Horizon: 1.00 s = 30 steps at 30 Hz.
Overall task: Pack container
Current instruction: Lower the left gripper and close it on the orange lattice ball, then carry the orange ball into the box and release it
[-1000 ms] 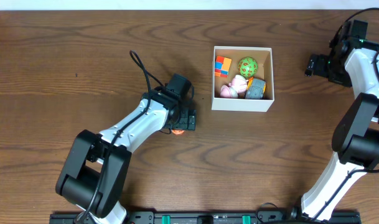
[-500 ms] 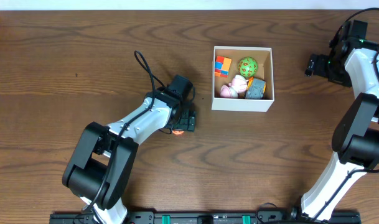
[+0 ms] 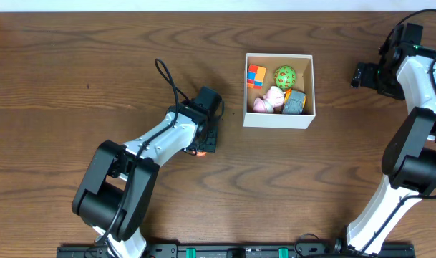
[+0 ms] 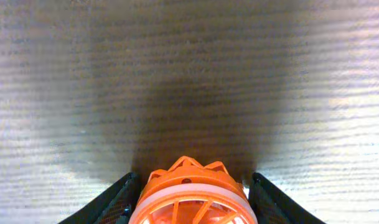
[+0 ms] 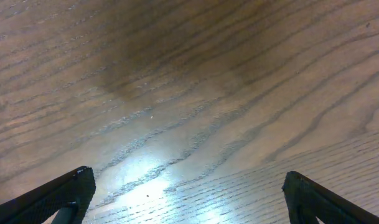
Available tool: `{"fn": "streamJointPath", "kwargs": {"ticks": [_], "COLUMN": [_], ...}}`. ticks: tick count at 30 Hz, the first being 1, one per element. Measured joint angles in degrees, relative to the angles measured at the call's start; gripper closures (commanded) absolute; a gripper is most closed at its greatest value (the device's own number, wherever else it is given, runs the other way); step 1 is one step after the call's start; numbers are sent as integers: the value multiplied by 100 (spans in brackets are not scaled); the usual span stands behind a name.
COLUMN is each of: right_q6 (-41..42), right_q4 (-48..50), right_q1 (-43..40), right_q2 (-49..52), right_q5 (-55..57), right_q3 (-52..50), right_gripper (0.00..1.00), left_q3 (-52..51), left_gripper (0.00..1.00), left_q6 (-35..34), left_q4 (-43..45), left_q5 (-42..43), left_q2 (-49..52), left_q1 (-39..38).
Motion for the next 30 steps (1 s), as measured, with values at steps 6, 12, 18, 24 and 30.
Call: {"fn": "streamJointPath", "kwargs": {"ticks": [6, 12, 18, 24, 30], "right_q6": [0, 0, 0, 0, 0], "right_q4": [0, 0, 0, 0, 0], "right_q1": [0, 0, 0, 0, 0], "right_q2": [0, 0, 0, 0, 0], "right_q5": [2, 2, 0, 0, 0], "right_q3": [0, 0, 0, 0, 0], "right_gripper": [1, 1, 1, 1, 1], "left_q3": [210, 715, 1659, 2647, 2787], "left_gripper": [46, 46, 46, 46, 46], "left_q6": [2, 87, 227, 286, 422], "left_q4": [-396, -743, -688, 118, 1198], "left_q5": [-48, -210, -245, -295, -332], "left_q2": [85, 118, 133, 138, 149], "left_q1": [0, 0, 0, -98, -599]}}
